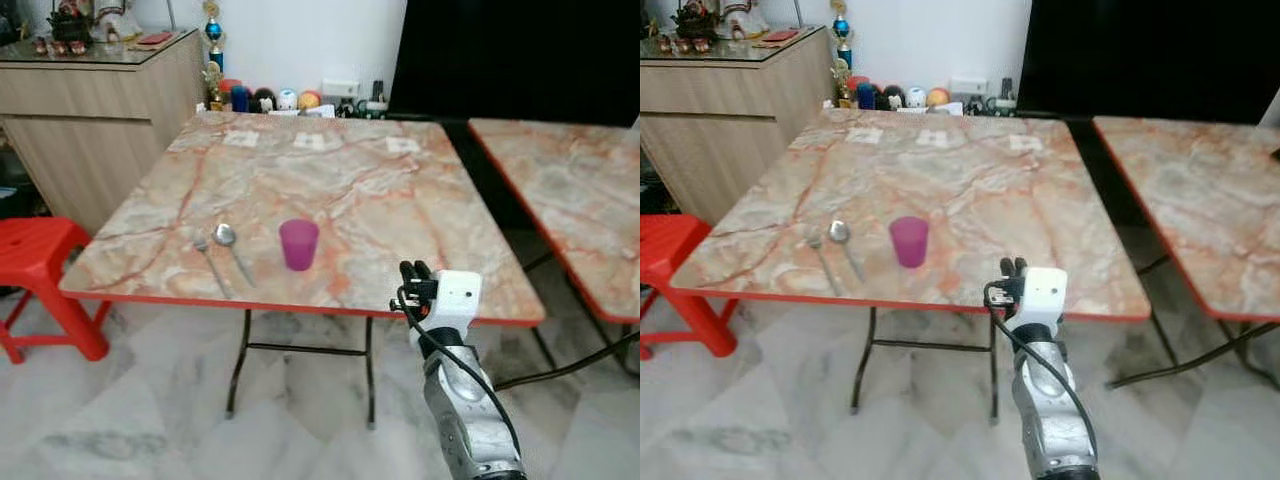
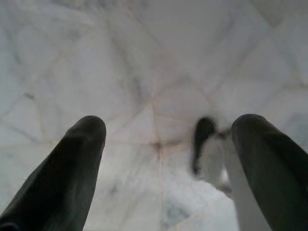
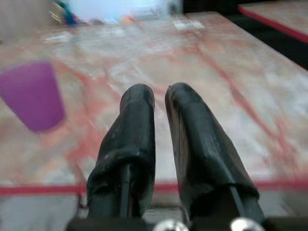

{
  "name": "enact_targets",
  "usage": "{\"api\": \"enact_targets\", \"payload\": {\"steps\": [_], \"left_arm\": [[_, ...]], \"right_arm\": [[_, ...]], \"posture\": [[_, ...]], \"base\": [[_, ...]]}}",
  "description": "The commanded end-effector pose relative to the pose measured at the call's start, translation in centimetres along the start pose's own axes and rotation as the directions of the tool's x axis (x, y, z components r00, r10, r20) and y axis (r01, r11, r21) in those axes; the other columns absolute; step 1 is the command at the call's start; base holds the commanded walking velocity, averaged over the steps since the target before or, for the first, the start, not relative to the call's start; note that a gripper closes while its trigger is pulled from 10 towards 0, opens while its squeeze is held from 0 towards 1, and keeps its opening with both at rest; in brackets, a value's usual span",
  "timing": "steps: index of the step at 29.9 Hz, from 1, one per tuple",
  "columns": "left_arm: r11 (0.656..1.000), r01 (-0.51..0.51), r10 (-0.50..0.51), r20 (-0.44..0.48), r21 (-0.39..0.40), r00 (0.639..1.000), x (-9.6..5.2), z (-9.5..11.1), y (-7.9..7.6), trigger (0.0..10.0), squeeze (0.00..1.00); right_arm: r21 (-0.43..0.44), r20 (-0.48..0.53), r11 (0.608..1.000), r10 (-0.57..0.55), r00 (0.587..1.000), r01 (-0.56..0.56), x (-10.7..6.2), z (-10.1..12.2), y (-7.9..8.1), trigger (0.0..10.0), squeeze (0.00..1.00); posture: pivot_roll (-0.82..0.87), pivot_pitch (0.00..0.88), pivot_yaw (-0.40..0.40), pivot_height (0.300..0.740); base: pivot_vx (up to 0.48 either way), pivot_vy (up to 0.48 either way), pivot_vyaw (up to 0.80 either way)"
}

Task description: Setting the table

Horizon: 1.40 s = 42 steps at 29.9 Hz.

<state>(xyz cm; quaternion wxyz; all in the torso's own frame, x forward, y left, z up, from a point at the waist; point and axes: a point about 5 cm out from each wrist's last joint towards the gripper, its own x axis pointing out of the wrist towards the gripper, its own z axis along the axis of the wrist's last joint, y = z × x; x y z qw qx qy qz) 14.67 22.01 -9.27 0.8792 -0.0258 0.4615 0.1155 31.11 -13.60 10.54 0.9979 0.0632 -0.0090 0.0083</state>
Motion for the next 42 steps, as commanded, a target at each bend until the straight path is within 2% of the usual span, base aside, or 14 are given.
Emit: {"api": "enact_targets", "payload": {"steps": [1,10,22,27,42], "left_arm": [[1.000,-0.007,0.007,-0.006,0.011,1.000,-0.04,-0.11,0.42,10.0,0.00],[1.000,-0.008,0.008,-0.009,0.018,1.000,-0.06,-0.19,0.49,10.0,0.00],[0.999,-0.004,0.004,-0.010,0.034,1.000,-0.09,-0.28,0.58,10.0,0.00],[0.998,0.007,-0.007,-0.009,0.057,1.000,-0.11,-0.31,0.57,10.0,0.00],[0.999,0.017,-0.016,-0.011,0.048,1.000,-0.10,-0.25,0.66,10.0,0.00]], "right_arm": [[0.012,0.020,1.000,0.009,1.000,-0.009,0.19,0.50,0.62,10.0,0.00],[0.016,0.014,0.999,0.029,0.999,-0.029,0.36,0.34,1.28,10.0,0.00],[0.018,0.010,0.999,0.027,1.000,-0.027,0.28,0.19,1.22,10.0,0.00],[0.020,0.004,0.999,0.027,1.000,-0.027,0.28,-0.06,1.25,10.0,0.00],[0.024,0.000,1.000,0.020,1.000,-0.020,0.33,-0.18,1.21,10.0,0.00]], "posture": [[0.02,0.000,-0.030,0.740],[0.03,0.000,-0.033,0.740],[0.02,0.000,-0.029,0.740],[0.03,0.000,-0.028,0.740],[0.03,0.000,-0.025,0.740]], "base": [[0.000,0.480,0.00],[0.000,0.480,0.00],[0.000,0.444,0.00],[0.000,0.000,0.00],[0.065,0.000,0.00]]}}
